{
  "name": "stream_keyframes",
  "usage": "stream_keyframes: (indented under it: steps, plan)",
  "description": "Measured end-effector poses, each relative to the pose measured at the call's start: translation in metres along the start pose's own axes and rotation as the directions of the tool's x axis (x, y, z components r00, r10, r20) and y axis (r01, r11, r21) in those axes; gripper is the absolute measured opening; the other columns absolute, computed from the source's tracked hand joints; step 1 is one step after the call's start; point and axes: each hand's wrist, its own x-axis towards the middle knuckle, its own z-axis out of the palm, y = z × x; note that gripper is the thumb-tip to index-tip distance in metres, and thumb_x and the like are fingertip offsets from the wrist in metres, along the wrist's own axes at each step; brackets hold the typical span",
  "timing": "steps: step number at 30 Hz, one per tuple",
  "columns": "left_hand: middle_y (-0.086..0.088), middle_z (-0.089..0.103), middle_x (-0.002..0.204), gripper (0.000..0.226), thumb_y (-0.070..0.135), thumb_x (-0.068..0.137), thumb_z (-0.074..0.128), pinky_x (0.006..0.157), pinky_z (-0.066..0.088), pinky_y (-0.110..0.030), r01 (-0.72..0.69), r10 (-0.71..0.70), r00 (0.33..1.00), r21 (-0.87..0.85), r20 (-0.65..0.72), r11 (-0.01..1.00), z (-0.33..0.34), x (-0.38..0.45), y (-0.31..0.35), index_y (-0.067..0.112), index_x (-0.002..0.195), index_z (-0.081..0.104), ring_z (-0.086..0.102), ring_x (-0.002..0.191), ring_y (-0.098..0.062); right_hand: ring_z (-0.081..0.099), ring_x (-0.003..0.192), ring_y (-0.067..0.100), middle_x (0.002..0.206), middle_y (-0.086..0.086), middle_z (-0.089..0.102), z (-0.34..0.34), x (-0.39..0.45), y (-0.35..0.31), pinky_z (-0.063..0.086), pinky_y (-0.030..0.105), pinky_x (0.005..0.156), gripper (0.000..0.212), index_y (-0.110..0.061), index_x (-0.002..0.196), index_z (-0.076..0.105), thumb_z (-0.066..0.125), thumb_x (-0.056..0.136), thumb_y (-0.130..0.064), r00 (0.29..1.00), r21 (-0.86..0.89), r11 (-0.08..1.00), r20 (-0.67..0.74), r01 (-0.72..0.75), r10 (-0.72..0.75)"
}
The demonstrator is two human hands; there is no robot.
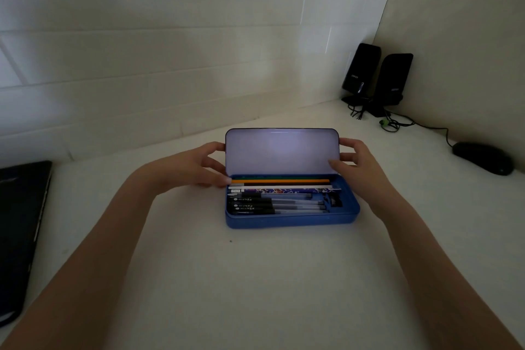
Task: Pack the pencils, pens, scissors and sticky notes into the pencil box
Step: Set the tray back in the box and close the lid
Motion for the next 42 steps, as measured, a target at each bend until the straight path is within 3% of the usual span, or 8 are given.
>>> stream_keyframes:
  steps: [5,19,22,29,33,36,39,42]
  plan:
    - [0.000,0.070,0.107,0.083,0.031,0.052,0.081,0.081,0.048,-0.026,0.015,-0.014,1.000,-0.042,0.020,0.999,-0.001,0.003,-0.005,0.040,0.126,0.044,0.065,0.094,-0.012,0.054,0.087,0.008,0.111,0.001,0.054,0.000,0.002,0.002,0.041,0.016,0.064,0.046,-0.025,0.134,0.039,0.056,0.091,-0.022,1.000,-0.007,1.000,-0.002,0.012,-0.012]
    - [-0.001,0.070,0.103,0.080,0.036,0.041,0.081,0.084,0.047,-0.029,0.011,-0.010,1.000,-0.042,0.015,0.999,0.000,0.007,-0.008,0.032,0.117,0.053,0.064,0.090,-0.013,0.056,0.085,0.002,0.108,0.001,0.058,-0.001,0.004,0.003,0.045,0.019,0.066,0.039,-0.025,0.128,0.043,0.056,0.091,-0.028,0.999,-0.004,0.999,-0.029,0.033,-0.033]
    - [0.002,0.071,0.102,0.072,0.040,0.043,0.079,0.086,0.047,-0.030,0.001,-0.001,1.000,0.000,0.028,1.000,-0.001,0.006,-0.009,0.034,0.111,0.058,0.064,0.091,-0.012,0.061,0.090,0.011,0.102,0.002,0.062,-0.001,0.004,0.004,0.053,0.031,0.079,0.033,-0.023,0.119,0.047,0.051,0.091,-0.041,0.999,0.072,0.997,-0.055,0.006,-0.002]
    - [-0.002,0.070,0.112,0.058,0.028,0.062,0.078,0.103,0.044,-0.042,-0.045,0.043,0.997,0.028,0.069,0.999,-0.006,0.006,-0.016,0.029,0.118,0.061,0.061,0.111,-0.024,0.060,0.082,0.016,0.090,0.004,0.063,-0.005,0.009,-0.011,0.049,0.029,0.074,0.043,-0.014,0.091,0.057,0.027,0.098,-0.044,0.980,0.317,0.941,-0.112,-0.120,0.163]
    - [-0.001,0.072,0.108,0.034,0.009,0.077,0.069,0.096,0.048,-0.032,-0.080,0.077,0.995,0.051,0.066,0.996,-0.008,0.002,-0.013,0.026,0.106,0.069,0.065,0.104,-0.016,0.061,0.078,0.019,0.079,0.005,0.066,-0.007,0.004,-0.017,0.048,0.031,0.078,0.054,-0.014,0.068,0.059,0.026,0.099,-0.042,0.993,0.170,0.984,-0.093,-0.051,0.068]
    - [0.006,0.074,0.101,0.036,-0.001,0.086,0.055,0.086,0.049,-0.024,-0.086,0.091,0.993,0.060,-0.072,0.994,-0.002,-0.001,-0.005,0.028,0.090,0.075,0.066,0.098,-0.013,0.062,0.071,0.017,0.078,0.006,0.069,-0.005,-0.001,-0.018,0.048,0.028,0.076,0.052,-0.008,0.070,0.062,0.032,0.098,-0.041,0.997,0.052,0.998,-0.060,0.043,-0.040]
    - [0.006,0.068,0.108,0.026,0.015,0.095,0.046,0.088,0.047,-0.030,-0.147,0.138,0.967,-0.026,-0.215,0.989,0.018,0.001,0.012,0.027,0.102,0.068,0.062,0.100,-0.017,0.060,0.076,0.011,0.081,-0.003,0.067,0.000,-0.005,-0.017,0.044,0.024,0.071,0.043,-0.010,0.078,0.064,0.038,0.097,-0.038,0.989,-0.050,0.989,-0.048,0.139,-0.141]
    - [0.007,0.059,0.115,0.027,0.036,0.094,0.044,0.089,0.045,-0.027,-0.139,0.160,0.976,0.147,-0.147,0.979,0.052,0.008,0.027,0.030,0.118,0.054,0.056,0.105,-0.013,0.059,0.088,0.010,0.091,-0.010,0.065,0.009,-0.006,-0.013,0.044,0.025,0.074,0.033,-0.020,0.088,0.063,0.039,0.095,-0.042,0.982,-0.180,0.966,-0.006,0.183,-0.187]
